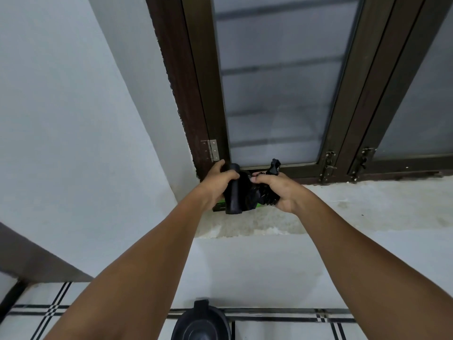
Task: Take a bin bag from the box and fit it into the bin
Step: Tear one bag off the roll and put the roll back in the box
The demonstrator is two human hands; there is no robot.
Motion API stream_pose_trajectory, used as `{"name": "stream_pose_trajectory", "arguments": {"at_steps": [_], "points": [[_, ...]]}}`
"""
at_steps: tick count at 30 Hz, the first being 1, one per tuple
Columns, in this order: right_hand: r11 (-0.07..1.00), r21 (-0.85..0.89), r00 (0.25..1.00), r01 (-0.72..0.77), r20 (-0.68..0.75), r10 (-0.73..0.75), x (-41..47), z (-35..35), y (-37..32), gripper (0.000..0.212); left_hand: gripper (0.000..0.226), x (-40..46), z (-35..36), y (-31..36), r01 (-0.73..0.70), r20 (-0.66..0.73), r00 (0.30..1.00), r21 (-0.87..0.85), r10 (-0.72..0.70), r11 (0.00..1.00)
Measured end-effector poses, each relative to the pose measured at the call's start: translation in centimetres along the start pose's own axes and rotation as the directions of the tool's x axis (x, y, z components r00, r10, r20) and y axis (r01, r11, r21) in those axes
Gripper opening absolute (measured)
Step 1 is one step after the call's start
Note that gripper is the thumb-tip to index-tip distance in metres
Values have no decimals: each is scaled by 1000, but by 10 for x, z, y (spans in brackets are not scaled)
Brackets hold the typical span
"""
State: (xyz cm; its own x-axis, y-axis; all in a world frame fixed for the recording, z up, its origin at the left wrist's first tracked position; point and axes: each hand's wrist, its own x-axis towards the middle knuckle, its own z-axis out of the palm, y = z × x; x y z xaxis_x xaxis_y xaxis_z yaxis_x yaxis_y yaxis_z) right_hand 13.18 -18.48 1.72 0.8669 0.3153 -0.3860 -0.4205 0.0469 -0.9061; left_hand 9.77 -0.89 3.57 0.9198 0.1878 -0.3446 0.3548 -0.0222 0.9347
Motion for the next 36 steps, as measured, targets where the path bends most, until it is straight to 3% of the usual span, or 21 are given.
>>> {"name": "stream_pose_trajectory", "arguments": {"at_steps": [5,9,12,18,20,23,29,32,36], "points": [[985,-172,1000,-20,-3,20,5,-5,1,35,85,7,-4,-8,-10,16,1000,-39,10,999],[960,-279,999,-12,-41,1,9,-2,3,40,44,7,0,-12,9,79,997,-48,-5,999],[960,-279,994,-17,-108,-13,10,2,4,41,31,10,5,-11,36,55,998,-51,-33,998],[980,-186,962,63,-251,-110,10,17,3,19,51,10,22,-4,33,-61,998,-56,-36,998],[982,-165,941,93,-307,-140,11,23,2,17,57,12,25,-7,8,-92,996,-125,-19,992],[972,-195,893,129,-404,-199,14,32,5,17,42,9,35,-8,-11,-145,989,-195,-18,981],[954,-259,764,153,-581,-280,15,45,15,21,44,6,57,-7,-55,-270,963,-109,23,993],[958,-227,707,178,-647,-285,13,51,15,11,37,8,65,-10,-76,-308,951,-122,35,990],[948,-212,673,236,-668,-317,12,56,13,10,34,10,68,-11,-97,-347,937,-145,41,985]]}}
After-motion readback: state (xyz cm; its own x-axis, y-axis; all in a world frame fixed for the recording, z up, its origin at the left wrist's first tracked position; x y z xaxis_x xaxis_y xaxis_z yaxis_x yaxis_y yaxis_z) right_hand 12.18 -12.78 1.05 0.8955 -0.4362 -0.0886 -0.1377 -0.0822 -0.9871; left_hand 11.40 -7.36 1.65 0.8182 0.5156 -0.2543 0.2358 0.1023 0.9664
